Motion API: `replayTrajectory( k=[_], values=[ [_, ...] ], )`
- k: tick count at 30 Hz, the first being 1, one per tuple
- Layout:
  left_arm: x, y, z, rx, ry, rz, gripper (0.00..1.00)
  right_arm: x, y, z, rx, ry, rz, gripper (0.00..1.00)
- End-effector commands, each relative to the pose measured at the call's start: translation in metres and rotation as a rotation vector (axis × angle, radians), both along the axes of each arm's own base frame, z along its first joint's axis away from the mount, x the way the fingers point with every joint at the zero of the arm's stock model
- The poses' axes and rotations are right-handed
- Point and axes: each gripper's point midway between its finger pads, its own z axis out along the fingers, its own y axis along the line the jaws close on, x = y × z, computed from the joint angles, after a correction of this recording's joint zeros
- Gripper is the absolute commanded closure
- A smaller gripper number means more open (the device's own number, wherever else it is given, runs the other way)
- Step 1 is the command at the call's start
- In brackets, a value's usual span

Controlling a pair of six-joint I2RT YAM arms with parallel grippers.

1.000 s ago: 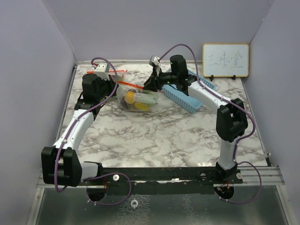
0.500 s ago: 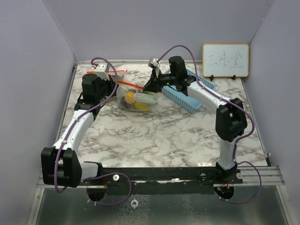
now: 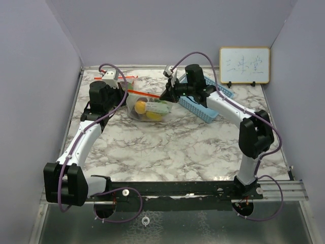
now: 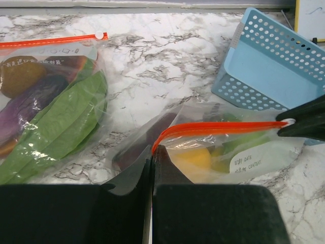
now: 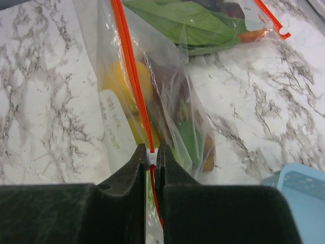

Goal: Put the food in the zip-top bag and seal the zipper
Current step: Zip the zipper food storage bag at the center of the board, then place the zipper food storage bag at the center of the board, then reset both arms

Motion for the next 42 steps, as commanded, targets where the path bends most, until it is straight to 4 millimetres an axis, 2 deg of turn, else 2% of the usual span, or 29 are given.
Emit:
replayTrajectory(
  k=[1, 6, 11, 12, 14, 15, 17, 18, 20, 21, 22, 23, 28, 32, 37, 39, 42],
  values=[
    [0.001, 0.029, 0.004, 0.058, -0.004, 0.146, 1.00, 0.010, -0.054, 0.011, -0.085, -0.076, -0.172, 0.98],
    [0.006, 0.026, 0.009, 0.041, -0.010, 0.136, 1.00, 0.007, -0.095, 0.015, -0.101, -0.083, -0.275, 0.98],
    [0.007, 0.022, 0.007, 0.033, -0.002, 0.119, 1.00, 0.002, -0.116, 0.006, -0.136, -0.076, -0.362, 0.98],
    [0.007, 0.022, 0.007, 0.031, 0.004, 0.114, 1.00, 0.002, -0.117, 0.005, -0.136, -0.063, -0.375, 0.95],
    [0.006, 0.020, 0.005, 0.033, 0.018, 0.101, 1.00, 0.002, -0.115, 0.008, -0.128, -0.035, -0.384, 0.70],
    [0.006, 0.018, 0.003, 0.035, 0.027, 0.092, 0.95, 0.004, -0.114, 0.012, -0.115, -0.017, -0.395, 0.53],
    [0.005, 0.014, 0.000, 0.037, 0.049, 0.060, 0.55, 0.010, -0.111, 0.021, -0.097, 0.018, -0.425, 0.31],
    [0.004, 0.010, 0.000, 0.031, 0.060, 0.036, 0.37, 0.014, -0.111, 0.026, -0.087, 0.035, -0.447, 0.24],
    [0.003, 0.003, 0.002, 0.016, 0.072, -0.005, 0.10, 0.022, -0.113, 0.034, -0.078, 0.062, -0.505, 0.14],
    [0.002, 0.000, 0.004, -0.002, 0.076, -0.014, 0.02, 0.025, -0.114, 0.038, -0.075, 0.067, -0.524, 0.08],
    [0.001, -0.002, 0.008, -0.022, 0.075, -0.017, 0.01, 0.026, -0.115, 0.041, -0.071, 0.070, -0.537, 0.02],
    [0.000, -0.004, 0.012, -0.034, 0.069, -0.025, 0.01, 0.027, -0.115, 0.045, -0.066, 0.068, -0.545, 0.00],
    [0.001, -0.003, 0.047, -0.122, 0.025, 0.032, 0.01, 0.029, -0.122, 0.065, -0.038, 0.052, -0.606, 0.00],
    [0.013, 0.015, 0.068, -0.151, 0.010, 0.170, 0.01, 0.038, -0.130, 0.071, -0.030, 0.078, -0.697, 0.00],
    [0.020, 0.063, 0.057, -0.099, 0.096, 0.477, 0.01, 0.041, -0.134, 0.070, -0.024, 0.107, -0.749, 0.00],
    [0.018, 0.074, 0.053, -0.070, 0.104, 0.532, 0.01, 0.042, -0.136, 0.071, -0.019, 0.108, -0.763, 0.00],
    [0.015, 0.081, 0.048, -0.048, 0.109, 0.564, 0.01, 0.042, -0.137, 0.071, -0.016, 0.109, -0.773, 0.00]
  ],
)
